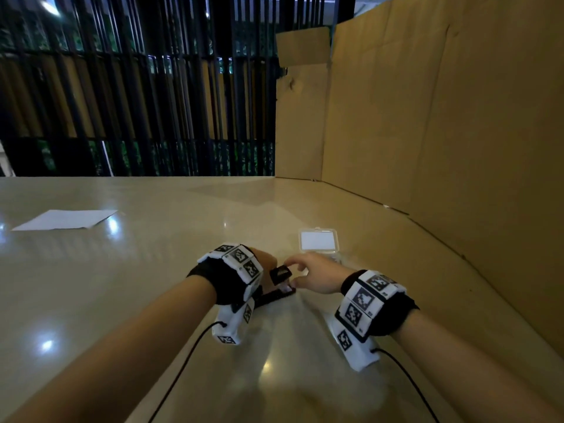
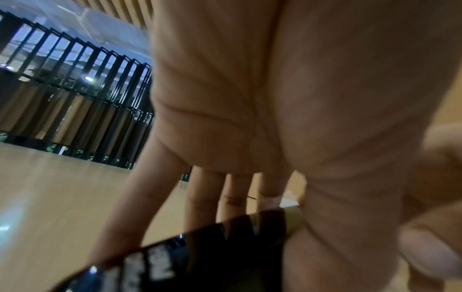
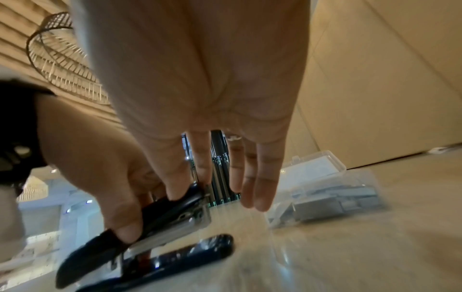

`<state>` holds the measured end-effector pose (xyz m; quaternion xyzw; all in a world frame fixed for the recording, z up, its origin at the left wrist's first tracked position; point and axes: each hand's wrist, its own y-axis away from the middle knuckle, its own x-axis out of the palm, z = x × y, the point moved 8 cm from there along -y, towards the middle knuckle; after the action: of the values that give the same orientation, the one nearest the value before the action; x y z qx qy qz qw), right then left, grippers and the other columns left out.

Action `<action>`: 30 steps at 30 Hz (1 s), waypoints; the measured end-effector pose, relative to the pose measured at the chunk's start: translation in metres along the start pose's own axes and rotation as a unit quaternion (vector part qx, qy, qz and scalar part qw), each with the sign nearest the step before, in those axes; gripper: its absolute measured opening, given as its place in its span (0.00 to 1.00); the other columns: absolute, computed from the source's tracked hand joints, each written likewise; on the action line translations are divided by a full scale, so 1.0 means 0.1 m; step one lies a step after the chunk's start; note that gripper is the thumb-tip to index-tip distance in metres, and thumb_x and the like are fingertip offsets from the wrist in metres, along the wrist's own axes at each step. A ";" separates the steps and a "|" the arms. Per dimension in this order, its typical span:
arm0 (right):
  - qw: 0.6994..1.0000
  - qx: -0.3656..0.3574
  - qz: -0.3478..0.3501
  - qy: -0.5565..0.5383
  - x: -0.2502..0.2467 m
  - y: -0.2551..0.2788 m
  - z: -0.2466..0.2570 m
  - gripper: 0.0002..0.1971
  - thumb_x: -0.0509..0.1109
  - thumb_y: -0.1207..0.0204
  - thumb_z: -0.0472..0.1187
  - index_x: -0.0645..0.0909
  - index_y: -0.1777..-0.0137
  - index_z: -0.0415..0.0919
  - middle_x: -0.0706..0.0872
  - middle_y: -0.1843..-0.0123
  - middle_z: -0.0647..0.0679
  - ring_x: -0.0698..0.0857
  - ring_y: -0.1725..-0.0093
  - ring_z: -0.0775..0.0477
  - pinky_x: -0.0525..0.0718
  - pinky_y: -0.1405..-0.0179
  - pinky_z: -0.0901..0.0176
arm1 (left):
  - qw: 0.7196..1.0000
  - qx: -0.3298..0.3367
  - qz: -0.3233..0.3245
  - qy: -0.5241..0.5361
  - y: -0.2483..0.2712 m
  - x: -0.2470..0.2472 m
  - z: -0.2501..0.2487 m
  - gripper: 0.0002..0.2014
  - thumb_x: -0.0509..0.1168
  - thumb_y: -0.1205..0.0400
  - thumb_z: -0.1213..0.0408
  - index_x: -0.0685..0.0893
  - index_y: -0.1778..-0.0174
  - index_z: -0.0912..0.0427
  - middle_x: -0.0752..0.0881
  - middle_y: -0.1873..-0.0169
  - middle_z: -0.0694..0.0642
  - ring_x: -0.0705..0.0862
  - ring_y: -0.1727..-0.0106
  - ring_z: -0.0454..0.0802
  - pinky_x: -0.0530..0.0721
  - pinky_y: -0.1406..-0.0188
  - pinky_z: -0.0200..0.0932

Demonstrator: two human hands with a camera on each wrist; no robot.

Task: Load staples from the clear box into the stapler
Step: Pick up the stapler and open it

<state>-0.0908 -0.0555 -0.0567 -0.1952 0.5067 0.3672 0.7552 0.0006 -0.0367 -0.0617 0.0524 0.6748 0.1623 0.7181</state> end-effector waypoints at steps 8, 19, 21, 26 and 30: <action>0.998 -0.015 0.001 -0.055 -0.05 -0.10 -0.09 0.15 0.70 0.27 0.41 0.83 0.42 0.38 0.85 0.39 0.43 0.81 0.46 0.47 0.74 0.50 0.63 | 0.969 0.050 -0.008 0.243 0.04 -0.24 0.03 0.19 0.64 0.20 0.66 0.73 0.33 0.61 0.80 0.34 0.62 0.81 0.43 0.56 0.77 0.63 0.34; 0.995 -0.028 -0.081 -0.056 -0.28 -0.11 -0.24 0.14 0.67 0.25 0.39 0.81 0.39 0.39 0.83 0.42 0.42 0.79 0.45 0.46 0.70 0.52 0.63 | 0.820 0.090 -0.126 0.551 -0.08 -0.41 0.22 0.08 0.61 0.19 0.69 0.73 0.59 0.50 0.83 0.56 0.57 0.86 0.49 0.58 0.88 0.56 0.58; 0.992 -0.029 -0.092 -0.081 -0.31 -0.09 -0.27 0.13 0.66 0.24 0.40 0.80 0.40 0.40 0.82 0.45 0.44 0.77 0.49 0.49 0.71 0.53 0.62 | 0.784 0.089 -0.153 0.595 -0.08 -0.43 0.29 0.08 0.60 0.19 0.69 0.74 0.58 0.50 0.83 0.58 0.56 0.86 0.50 0.58 0.88 0.53 0.60; 0.971 -0.032 -0.159 -0.175 -0.45 -0.06 -0.38 0.07 0.68 0.25 0.37 0.82 0.50 0.46 0.85 0.53 0.49 0.83 0.57 0.51 0.84 0.52 0.56 | 0.702 0.104 -0.197 0.676 -0.09 -0.56 0.41 0.08 0.57 0.17 0.70 0.72 0.58 0.52 0.82 0.59 0.55 0.85 0.51 0.56 0.86 0.51 0.60; 0.952 -0.032 -0.215 -0.216 -0.58 -0.01 -0.39 0.08 0.68 0.25 0.36 0.81 0.47 0.45 0.81 0.56 0.57 0.80 0.60 0.62 0.77 0.71 0.76 | 0.631 0.127 -0.222 0.732 -0.10 -0.65 0.50 0.08 0.52 0.15 0.70 0.71 0.57 0.53 0.81 0.60 0.54 0.85 0.54 0.53 0.85 0.51 0.60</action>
<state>-0.1263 -0.1030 -0.0196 -0.2392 0.2656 0.2454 0.9011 0.0489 -0.0585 0.0017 -0.1448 0.9839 -0.1042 -0.0117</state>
